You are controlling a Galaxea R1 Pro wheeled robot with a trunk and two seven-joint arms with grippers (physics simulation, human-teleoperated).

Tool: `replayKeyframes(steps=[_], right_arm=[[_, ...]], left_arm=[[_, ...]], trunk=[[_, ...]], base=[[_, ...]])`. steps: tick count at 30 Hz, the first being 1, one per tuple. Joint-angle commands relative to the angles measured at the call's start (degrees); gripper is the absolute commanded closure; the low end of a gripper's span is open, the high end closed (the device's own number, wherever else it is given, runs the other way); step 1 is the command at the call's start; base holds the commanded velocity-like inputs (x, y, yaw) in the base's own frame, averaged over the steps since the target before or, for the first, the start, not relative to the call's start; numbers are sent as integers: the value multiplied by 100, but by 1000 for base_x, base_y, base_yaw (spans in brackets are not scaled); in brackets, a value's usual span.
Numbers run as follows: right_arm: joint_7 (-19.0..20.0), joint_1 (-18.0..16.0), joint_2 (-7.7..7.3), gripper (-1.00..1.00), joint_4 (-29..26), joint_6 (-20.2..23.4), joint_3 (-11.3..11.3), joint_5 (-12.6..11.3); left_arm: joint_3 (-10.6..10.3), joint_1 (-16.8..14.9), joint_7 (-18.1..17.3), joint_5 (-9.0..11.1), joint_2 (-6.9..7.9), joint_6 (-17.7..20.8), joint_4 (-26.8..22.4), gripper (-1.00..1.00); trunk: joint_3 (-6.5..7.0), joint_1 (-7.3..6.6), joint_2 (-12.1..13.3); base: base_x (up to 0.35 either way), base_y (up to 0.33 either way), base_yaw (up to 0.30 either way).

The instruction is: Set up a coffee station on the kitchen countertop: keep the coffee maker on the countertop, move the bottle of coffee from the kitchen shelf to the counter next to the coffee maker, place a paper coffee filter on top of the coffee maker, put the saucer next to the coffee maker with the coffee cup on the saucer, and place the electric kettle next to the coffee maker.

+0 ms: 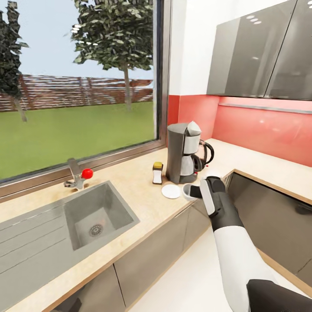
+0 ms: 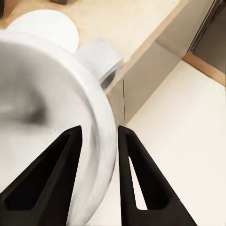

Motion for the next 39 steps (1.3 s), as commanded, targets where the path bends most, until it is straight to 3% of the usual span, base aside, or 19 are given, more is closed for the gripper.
replayKeyframes(steps=[1,17,27,39], right_arm=[[-59,-6,5,100,10,13,-8,-237],[-57,-7,5,100,28,13,2,-285],[-57,-1,5,100,176,13,-7,-277],[-63,2,5,100,327,13,-7,-259]], left_arm=[[17,-3,9,2,-5,-23,7,-100],[11,-3,10,-7,-38,-23,15,-100],[20,-3,11,-6,-58,-23,15,-100],[20,-3,11,-7,-58,-23,15,-100]], trunk=[[-11,6,-11],[-14,6,-11],[-46,6,-11],[-54,6,-11]], base=[[56,48,0],[68,39,6],[8,1,202],[223,0,35]])
